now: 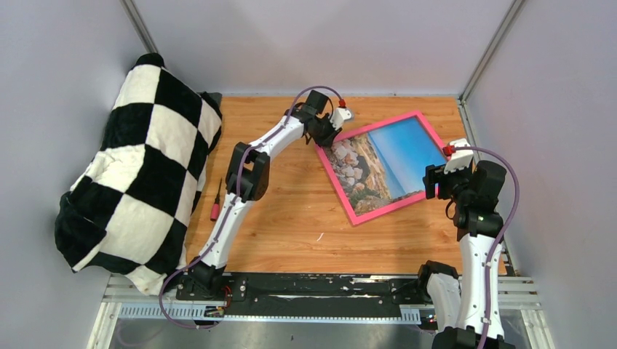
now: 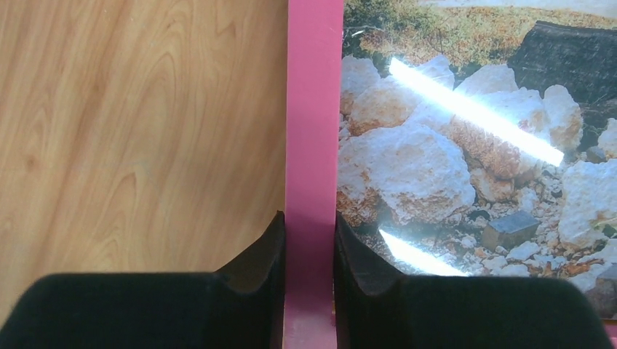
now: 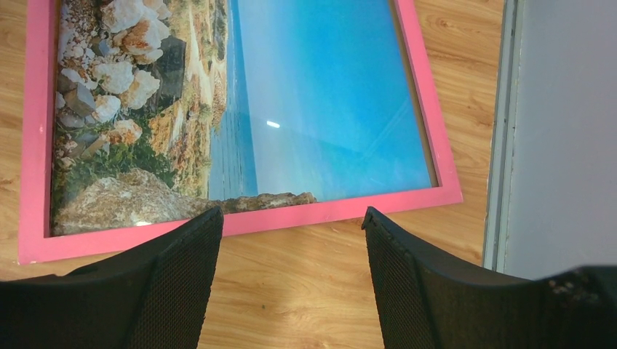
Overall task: Take the photo out of the frame
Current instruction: Pick up the photo frame item from the photo frame.
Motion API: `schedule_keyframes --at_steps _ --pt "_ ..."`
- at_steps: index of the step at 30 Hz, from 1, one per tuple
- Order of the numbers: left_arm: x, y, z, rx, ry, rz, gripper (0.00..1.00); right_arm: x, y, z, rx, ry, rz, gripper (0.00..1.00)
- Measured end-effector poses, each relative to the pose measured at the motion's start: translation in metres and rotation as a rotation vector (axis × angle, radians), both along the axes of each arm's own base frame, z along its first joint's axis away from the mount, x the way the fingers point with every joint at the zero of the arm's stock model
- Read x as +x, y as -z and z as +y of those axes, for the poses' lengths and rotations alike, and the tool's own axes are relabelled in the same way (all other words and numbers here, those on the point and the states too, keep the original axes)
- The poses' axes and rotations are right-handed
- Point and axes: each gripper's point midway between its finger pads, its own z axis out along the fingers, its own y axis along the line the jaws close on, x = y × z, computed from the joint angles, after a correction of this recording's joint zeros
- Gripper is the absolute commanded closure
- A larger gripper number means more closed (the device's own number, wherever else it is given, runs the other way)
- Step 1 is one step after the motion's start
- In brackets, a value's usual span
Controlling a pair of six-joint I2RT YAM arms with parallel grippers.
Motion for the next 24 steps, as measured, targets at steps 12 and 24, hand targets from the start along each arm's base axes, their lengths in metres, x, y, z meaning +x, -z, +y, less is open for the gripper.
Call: schedule_keyframes --at_steps 12,24 --pt "-0.03 -0.006 0.002 -0.068 -0.176 0.204 1.0 0.0 -0.003 0.001 0.0 -0.006 -0.011 0.28" --pt "-0.06 -0.065 0.004 -0.266 -0.409 0.314 1.0 -0.002 -0.006 0.002 -0.004 -0.009 -0.026 0.28"
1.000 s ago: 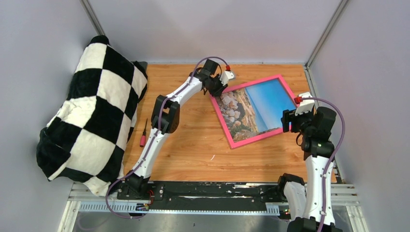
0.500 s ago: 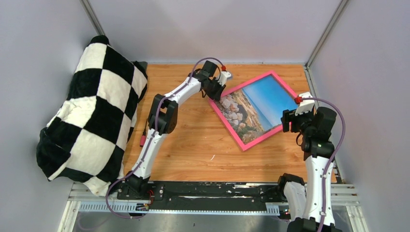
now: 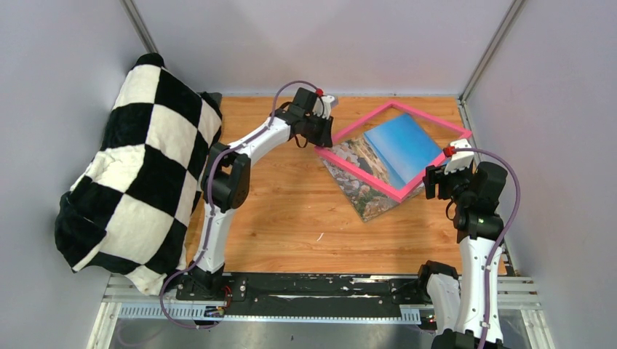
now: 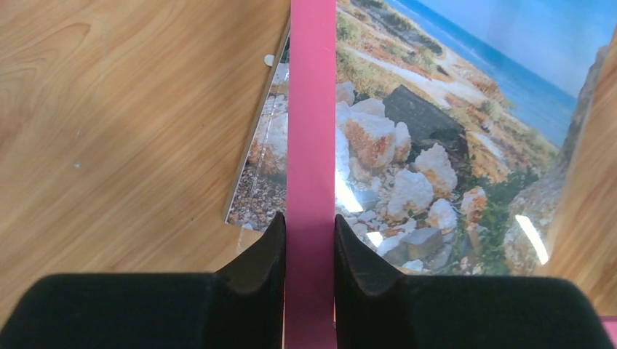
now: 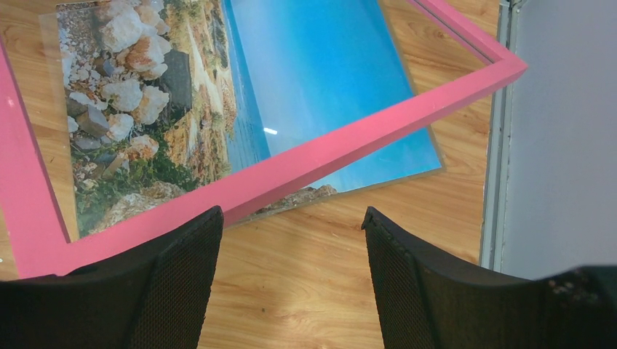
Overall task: Take the photo out of the frame
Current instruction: Pick up the photo frame item from the photo frame, then place the photo frame item at the center of the board.
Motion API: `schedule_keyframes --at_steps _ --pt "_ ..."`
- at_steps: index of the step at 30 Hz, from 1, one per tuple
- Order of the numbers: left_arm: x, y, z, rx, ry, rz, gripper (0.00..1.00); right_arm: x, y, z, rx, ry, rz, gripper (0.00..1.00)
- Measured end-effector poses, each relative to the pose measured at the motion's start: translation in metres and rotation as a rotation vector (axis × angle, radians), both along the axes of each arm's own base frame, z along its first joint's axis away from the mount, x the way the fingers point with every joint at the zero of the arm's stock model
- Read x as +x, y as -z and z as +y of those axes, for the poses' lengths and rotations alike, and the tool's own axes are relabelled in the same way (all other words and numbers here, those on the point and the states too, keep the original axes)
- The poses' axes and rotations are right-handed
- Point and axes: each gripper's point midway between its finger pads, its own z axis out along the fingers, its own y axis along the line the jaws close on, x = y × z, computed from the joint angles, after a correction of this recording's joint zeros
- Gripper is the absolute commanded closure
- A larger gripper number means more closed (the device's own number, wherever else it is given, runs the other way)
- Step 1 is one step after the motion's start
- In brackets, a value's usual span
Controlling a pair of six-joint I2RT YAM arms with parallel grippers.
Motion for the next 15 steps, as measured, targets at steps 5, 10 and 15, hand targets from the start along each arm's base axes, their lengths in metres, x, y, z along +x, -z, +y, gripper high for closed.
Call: schedule_keyframes --at_steps 5,10,15 --pt "0.0 -0.02 0.008 -0.03 -0.071 -0.019 1.0 0.0 0.0 0.001 0.002 -0.006 -0.002 0.28" --pt "0.008 -0.027 0.036 -0.037 -0.157 -0.028 1.0 -0.001 -0.003 0.002 0.0 -0.008 -0.011 0.28" --pt "0.015 -0.022 0.085 -0.025 -0.271 -0.016 1.0 -0.001 -0.002 0.002 -0.001 -0.008 -0.01 0.27"
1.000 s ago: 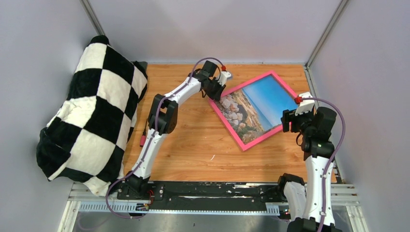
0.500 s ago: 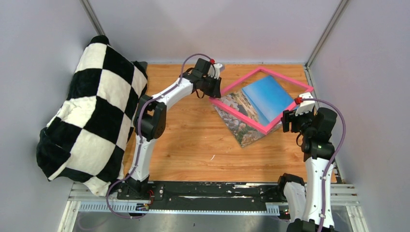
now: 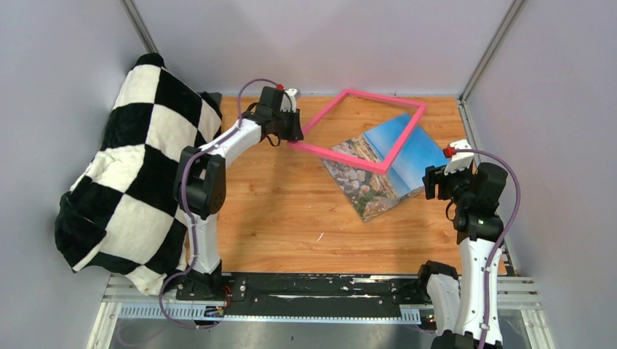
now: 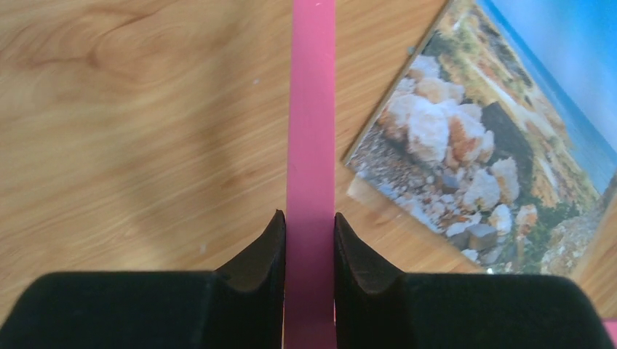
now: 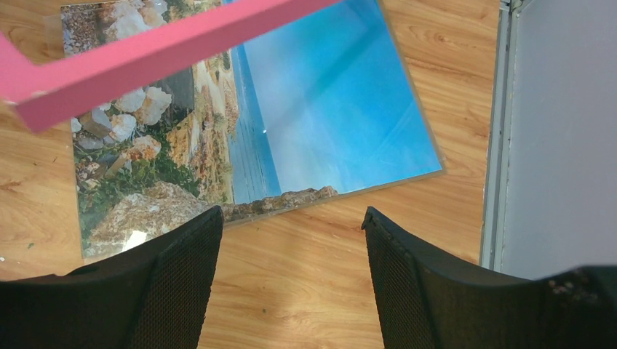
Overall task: Take the photo out of the frame
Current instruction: Place the photo frame item at the center of the board.
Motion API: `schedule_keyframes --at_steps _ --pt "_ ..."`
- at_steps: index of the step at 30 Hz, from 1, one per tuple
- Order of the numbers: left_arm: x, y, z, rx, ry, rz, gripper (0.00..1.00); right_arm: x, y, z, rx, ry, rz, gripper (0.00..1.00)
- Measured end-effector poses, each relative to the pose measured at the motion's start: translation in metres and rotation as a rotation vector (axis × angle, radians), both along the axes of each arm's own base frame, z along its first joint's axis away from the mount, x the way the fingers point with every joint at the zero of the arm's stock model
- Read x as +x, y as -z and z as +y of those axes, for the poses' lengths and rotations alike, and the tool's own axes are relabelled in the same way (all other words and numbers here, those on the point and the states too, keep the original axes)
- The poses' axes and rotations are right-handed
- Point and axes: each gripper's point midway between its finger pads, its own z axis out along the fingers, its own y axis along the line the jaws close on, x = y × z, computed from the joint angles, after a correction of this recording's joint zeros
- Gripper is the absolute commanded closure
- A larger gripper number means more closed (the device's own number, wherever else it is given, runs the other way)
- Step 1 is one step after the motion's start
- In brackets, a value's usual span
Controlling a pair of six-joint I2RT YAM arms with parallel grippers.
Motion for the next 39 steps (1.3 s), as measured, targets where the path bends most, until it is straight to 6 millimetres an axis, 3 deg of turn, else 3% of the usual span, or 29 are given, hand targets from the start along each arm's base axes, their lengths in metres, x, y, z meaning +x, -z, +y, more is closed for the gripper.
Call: schedule_keyframes --at_steps 3,19,27,39 --pt "-0.002 0.003 0.028 0.001 -0.049 0.004 1.0 0.0 0.001 0.0 0.001 0.0 0.002 0.27" --pt "-0.06 0.028 0.168 0.076 -0.318 0.029 1.0 0.0 0.002 0.0 0.002 -0.001 0.004 0.27" --pt "-0.099 0.045 0.194 0.161 -0.328 0.044 1.0 0.0 0.001 0.001 0.004 -0.005 0.003 0.27" --pt "-0.127 0.045 0.242 0.323 -0.401 0.076 1.0 0.001 0.005 0.003 0.017 -0.013 0.017 0.28"
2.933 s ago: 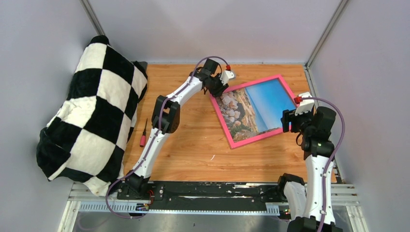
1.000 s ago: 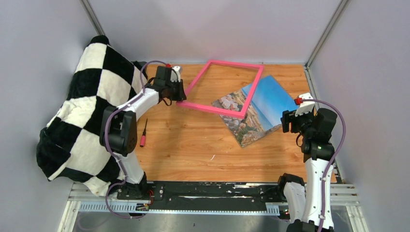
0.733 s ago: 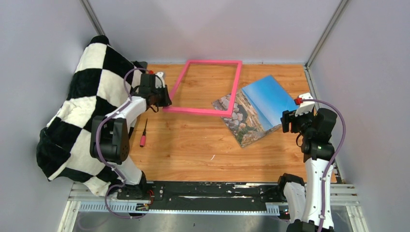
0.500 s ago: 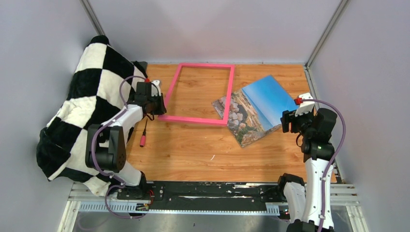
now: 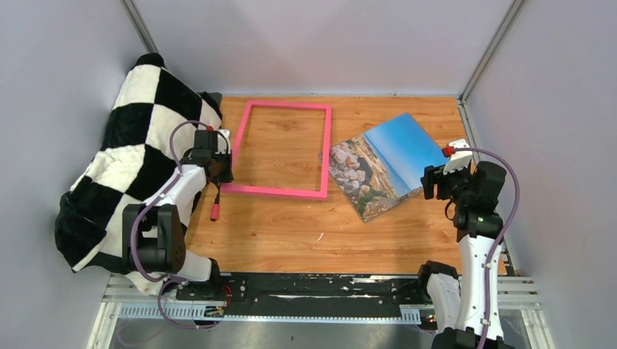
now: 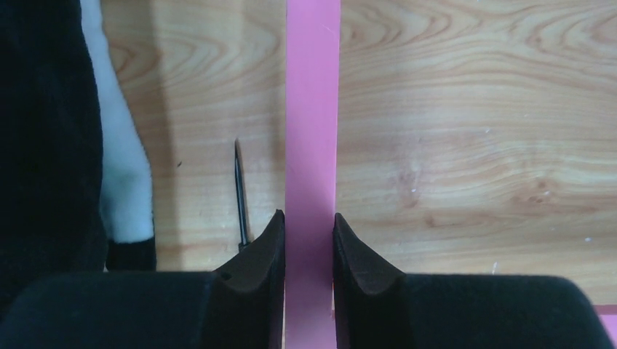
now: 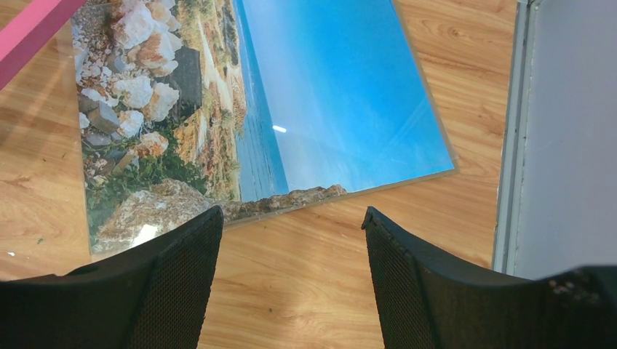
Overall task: Take the photo out of the frame
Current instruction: Place the photo frame item at the center of the board.
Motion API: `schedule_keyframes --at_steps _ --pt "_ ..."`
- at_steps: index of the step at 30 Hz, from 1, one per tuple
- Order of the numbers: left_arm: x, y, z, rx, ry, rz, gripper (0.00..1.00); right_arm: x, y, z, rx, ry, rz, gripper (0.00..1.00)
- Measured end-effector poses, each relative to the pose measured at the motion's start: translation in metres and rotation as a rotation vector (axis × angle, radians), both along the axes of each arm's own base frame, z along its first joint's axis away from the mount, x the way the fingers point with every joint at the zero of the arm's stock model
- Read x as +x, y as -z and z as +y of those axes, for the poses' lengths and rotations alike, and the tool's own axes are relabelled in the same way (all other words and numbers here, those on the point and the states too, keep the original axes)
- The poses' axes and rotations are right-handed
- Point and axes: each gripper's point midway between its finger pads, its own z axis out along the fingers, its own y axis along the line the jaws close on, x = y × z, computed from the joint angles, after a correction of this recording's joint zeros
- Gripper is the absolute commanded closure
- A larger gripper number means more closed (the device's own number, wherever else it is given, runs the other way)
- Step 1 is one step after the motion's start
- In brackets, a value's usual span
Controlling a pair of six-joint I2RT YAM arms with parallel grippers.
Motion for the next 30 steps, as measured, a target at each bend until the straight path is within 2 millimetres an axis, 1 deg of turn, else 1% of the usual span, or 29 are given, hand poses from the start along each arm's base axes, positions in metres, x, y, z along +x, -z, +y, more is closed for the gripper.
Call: schedule_keyframes --at_steps 6,10,15,18,21,26,30 --pt "-0.018 0.014 0.012 0.056 -0.015 0.058 1.0 0.001 0.004 0.001 0.009 -0.006 0.014 0.28" --pt "-0.023 0.016 0.026 0.092 -0.026 0.082 1.0 0.001 0.004 0.001 0.009 -0.007 0.014 0.28" --pt "-0.03 0.023 0.034 0.123 -0.029 0.121 1.0 0.001 0.004 0.001 0.009 -0.008 0.014 0.28" --pt "-0.035 0.029 0.034 0.121 -0.027 0.154 1.0 0.001 0.004 0.001 0.009 -0.008 0.014 0.28" --pt "-0.04 0.036 0.029 0.092 -0.012 0.185 0.98 0.001 0.004 0.001 0.009 -0.008 0.014 0.28" --pt "-0.043 0.038 0.02 0.049 0.019 0.203 0.88 0.001 0.004 0.001 0.009 -0.008 0.014 0.28" --pt "-0.048 0.047 0.019 0.042 0.031 0.243 0.89 0.001 0.005 0.001 0.01 -0.008 0.017 0.28"
